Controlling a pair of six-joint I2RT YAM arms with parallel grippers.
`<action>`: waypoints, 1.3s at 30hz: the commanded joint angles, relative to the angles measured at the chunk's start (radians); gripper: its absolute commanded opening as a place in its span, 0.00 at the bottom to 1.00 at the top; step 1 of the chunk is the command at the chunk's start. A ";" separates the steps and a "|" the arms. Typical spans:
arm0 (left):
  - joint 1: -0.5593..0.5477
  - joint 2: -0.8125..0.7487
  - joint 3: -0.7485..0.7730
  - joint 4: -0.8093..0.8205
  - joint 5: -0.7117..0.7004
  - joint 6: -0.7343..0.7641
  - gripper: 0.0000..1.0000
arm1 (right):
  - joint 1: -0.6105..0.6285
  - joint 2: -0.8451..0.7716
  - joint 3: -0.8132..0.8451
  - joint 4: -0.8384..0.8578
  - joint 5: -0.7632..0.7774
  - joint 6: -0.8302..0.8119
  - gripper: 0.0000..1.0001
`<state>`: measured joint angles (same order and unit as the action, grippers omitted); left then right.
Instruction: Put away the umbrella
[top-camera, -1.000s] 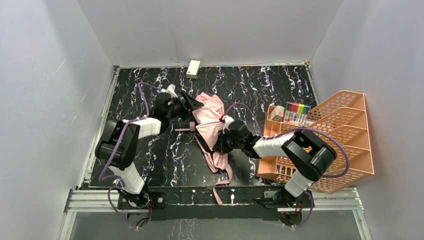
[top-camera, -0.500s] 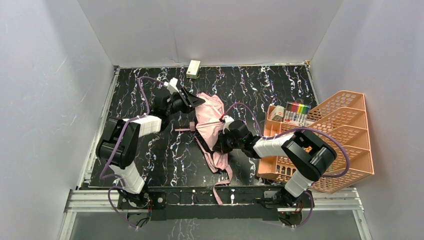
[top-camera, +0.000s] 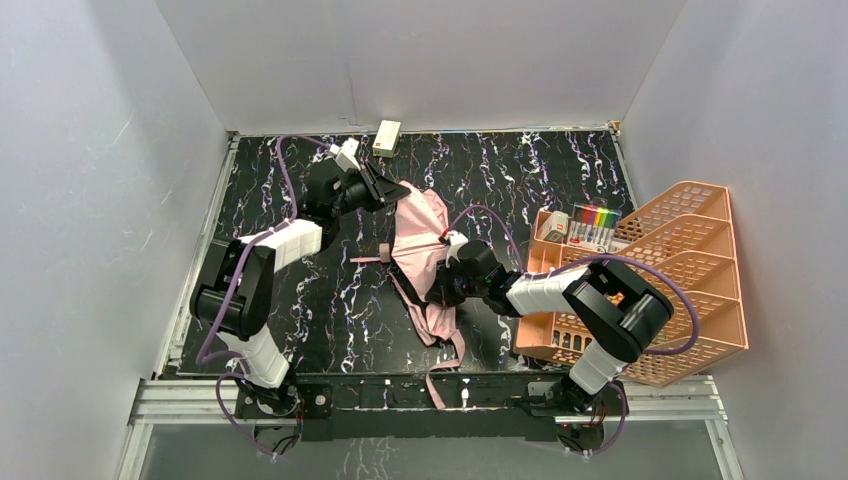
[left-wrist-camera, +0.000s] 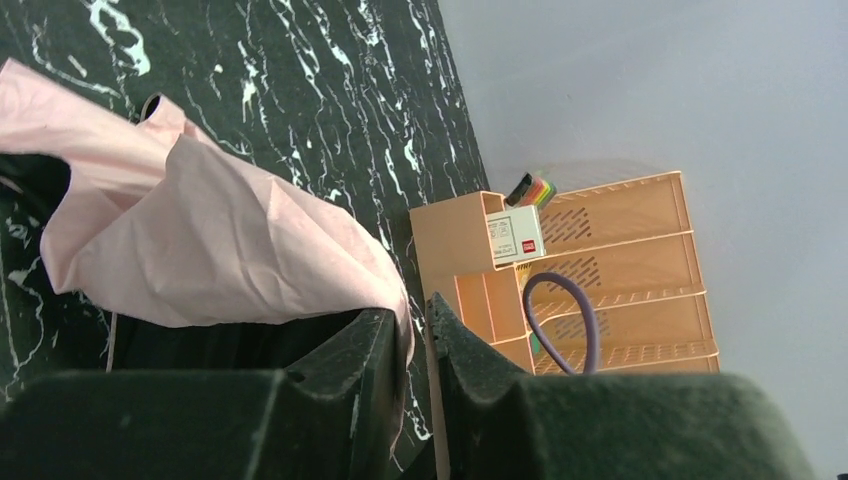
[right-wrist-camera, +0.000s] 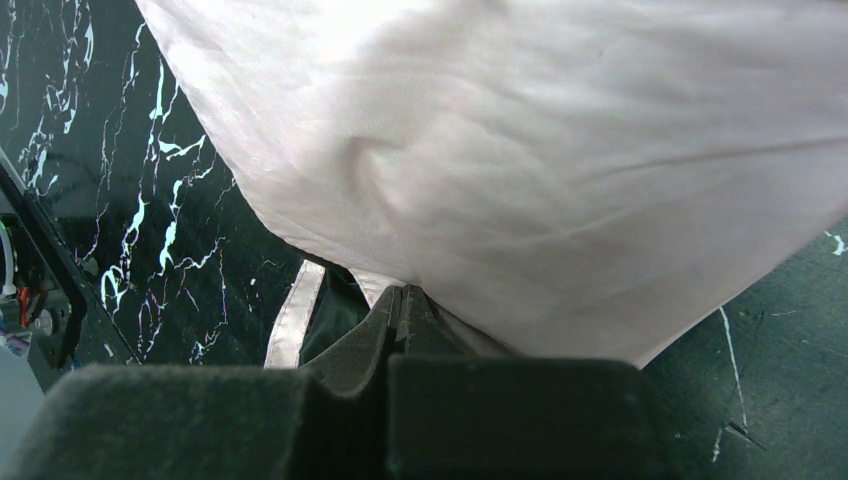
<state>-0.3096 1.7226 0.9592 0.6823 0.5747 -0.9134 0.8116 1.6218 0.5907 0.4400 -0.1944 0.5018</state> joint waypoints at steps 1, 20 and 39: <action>0.006 -0.039 0.080 -0.037 0.044 0.056 0.12 | -0.005 0.023 -0.032 -0.132 0.008 -0.010 0.00; -0.015 -0.151 0.269 -0.291 0.078 0.168 0.00 | -0.005 0.052 -0.043 -0.105 0.032 0.075 0.00; -0.317 -0.564 -0.162 -0.290 -0.230 0.127 0.00 | -0.006 0.009 -0.076 0.074 -0.008 0.175 0.00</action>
<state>-0.5644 1.2705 0.9405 0.2737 0.4557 -0.7261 0.8043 1.6588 0.5716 0.5282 -0.2016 0.6754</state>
